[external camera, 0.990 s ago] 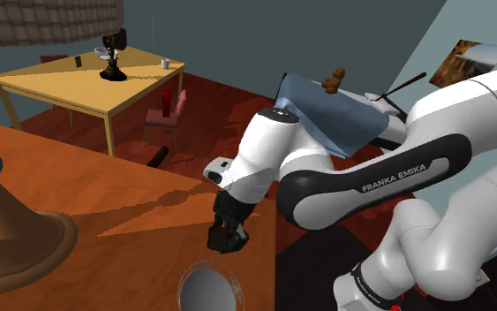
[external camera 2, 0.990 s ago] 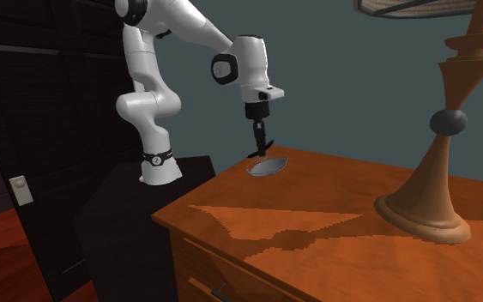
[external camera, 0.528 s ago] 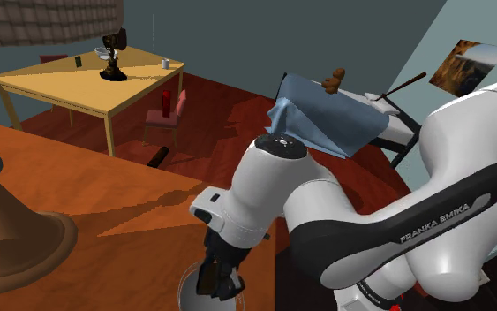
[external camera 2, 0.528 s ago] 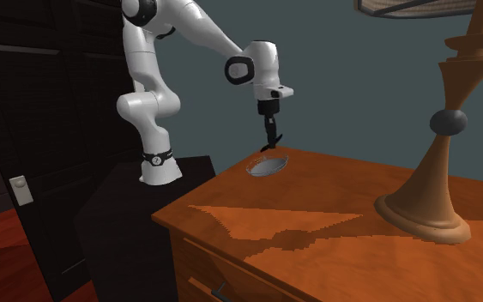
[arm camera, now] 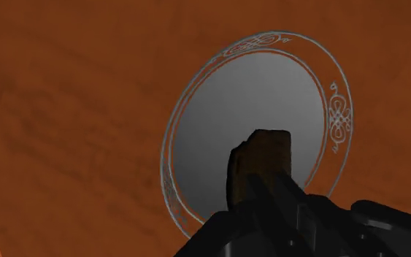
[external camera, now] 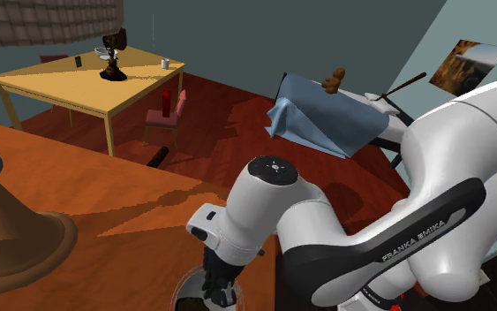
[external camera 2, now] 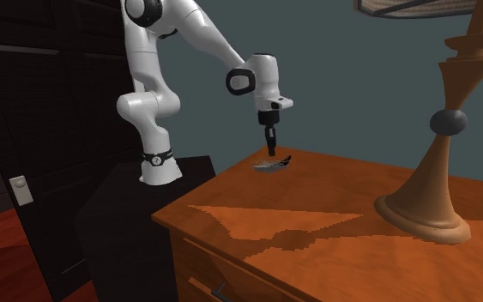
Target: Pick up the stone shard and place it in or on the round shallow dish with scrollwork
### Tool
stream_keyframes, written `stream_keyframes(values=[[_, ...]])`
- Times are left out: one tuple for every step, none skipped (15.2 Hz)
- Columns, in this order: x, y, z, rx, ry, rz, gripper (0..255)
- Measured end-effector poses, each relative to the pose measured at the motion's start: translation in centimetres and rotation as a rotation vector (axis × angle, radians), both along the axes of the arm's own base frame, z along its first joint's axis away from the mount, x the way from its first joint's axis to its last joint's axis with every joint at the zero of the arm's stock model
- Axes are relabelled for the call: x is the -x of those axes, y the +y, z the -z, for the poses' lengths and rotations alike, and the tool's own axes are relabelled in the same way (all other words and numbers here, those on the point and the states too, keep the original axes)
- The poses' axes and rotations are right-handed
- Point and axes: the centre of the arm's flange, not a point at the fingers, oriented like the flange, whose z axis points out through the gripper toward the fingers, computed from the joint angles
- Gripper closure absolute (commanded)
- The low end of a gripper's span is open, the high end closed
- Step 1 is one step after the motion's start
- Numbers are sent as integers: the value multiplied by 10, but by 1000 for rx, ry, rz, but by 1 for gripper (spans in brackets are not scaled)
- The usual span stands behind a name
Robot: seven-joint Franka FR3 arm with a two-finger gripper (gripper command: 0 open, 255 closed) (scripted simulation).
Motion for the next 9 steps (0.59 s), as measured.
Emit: stream_keyframes(values=[[0, 0, 5, 0, 0, 0, 255], [0, 0, 11, 0, 0, 0, 255], [1, 0, 16, 0, 0, 0, 255], [1, 0, 16, 0, 0, 0, 0], [1, 0, 16, 0, 0, 0, 0], [-4, 9, 17, 12, 19, 20, 0], [-9, 21, 18, 33, 50, 57, 0], [-17, 35, 19, 59, 88, 101, 0], [-25, 44, 21, 79, 115, 135, 0]])
